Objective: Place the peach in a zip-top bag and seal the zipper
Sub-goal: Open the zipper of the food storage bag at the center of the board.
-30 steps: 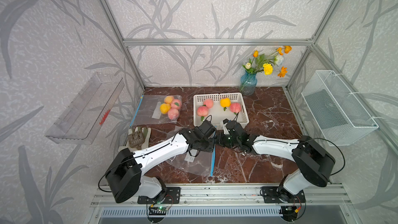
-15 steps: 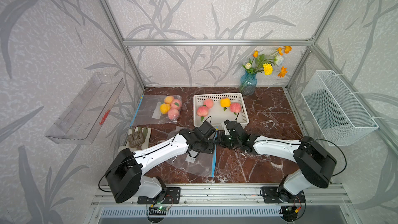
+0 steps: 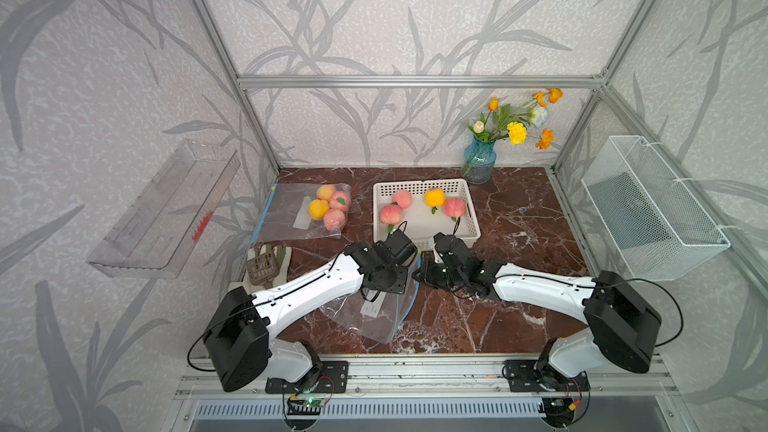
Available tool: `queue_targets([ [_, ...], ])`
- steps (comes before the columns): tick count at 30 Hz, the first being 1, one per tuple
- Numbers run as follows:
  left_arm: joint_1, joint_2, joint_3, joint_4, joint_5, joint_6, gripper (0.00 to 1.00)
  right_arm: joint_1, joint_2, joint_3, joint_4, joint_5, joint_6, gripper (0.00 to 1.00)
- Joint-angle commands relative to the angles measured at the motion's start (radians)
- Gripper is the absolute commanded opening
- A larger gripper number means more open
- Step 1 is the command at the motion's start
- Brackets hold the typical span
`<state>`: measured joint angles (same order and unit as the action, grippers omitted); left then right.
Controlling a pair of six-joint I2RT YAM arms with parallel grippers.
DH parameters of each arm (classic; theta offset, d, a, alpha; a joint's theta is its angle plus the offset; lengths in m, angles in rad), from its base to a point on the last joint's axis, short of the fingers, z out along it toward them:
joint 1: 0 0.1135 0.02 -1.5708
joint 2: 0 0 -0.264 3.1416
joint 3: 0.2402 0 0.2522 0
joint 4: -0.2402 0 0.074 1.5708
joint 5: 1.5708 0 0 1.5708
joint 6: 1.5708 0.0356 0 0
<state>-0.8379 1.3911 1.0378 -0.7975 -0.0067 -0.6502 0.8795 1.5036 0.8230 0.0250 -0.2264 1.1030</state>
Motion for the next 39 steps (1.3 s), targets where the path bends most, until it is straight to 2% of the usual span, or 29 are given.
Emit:
queue_targets([
  [1, -0.004, -0.028, -0.018, 0.021, 0.013, 0.000, 0.55, 0.033, -0.026, 0.034, -0.026, 0.032, 0.022, 0.05],
  [4, -0.004, -0.019, -0.029, 0.029, 0.011, 0.000, 0.55, 0.051, -0.020, 0.033, -0.005, 0.038, 0.040, 0.05],
  [7, -0.005, -0.021, -0.037, 0.020, -0.009, 0.000, 0.49, 0.053, -0.021, 0.021, -0.002, 0.041, 0.052, 0.05],
  [11, -0.003, -0.054, -0.057, 0.022, -0.035, 0.000, 0.35, 0.053, -0.040, -0.001, -0.006, 0.061, 0.054, 0.06],
  [14, -0.003, -0.082, -0.074, 0.043, -0.023, 0.002, 0.23, 0.053, -0.045, -0.003, -0.025, 0.068, 0.045, 0.06],
  [16, -0.003, -0.100, -0.081, 0.058, -0.021, 0.009, 0.10, 0.053, -0.045, -0.004, -0.032, 0.074, 0.039, 0.06],
  [19, -0.003, -0.123, -0.094, 0.100, 0.011, 0.029, 0.00, 0.053, -0.041, 0.000, -0.045, 0.081, 0.019, 0.06],
  [27, -0.003, -0.208, -0.073, 0.039, -0.105, 0.019, 0.00, 0.052, 0.002, 0.059, -0.166, 0.133, -0.135, 0.28],
  [36, -0.002, -0.326, -0.007, -0.111, -0.306, -0.038, 0.00, 0.053, 0.020, 0.164, -0.276, 0.184, -0.242, 0.32],
  [39, -0.001, -0.346, 0.035, -0.166, -0.355, -0.033, 0.00, 0.053, 0.031, 0.231, -0.275, 0.138, -0.314, 0.40],
])
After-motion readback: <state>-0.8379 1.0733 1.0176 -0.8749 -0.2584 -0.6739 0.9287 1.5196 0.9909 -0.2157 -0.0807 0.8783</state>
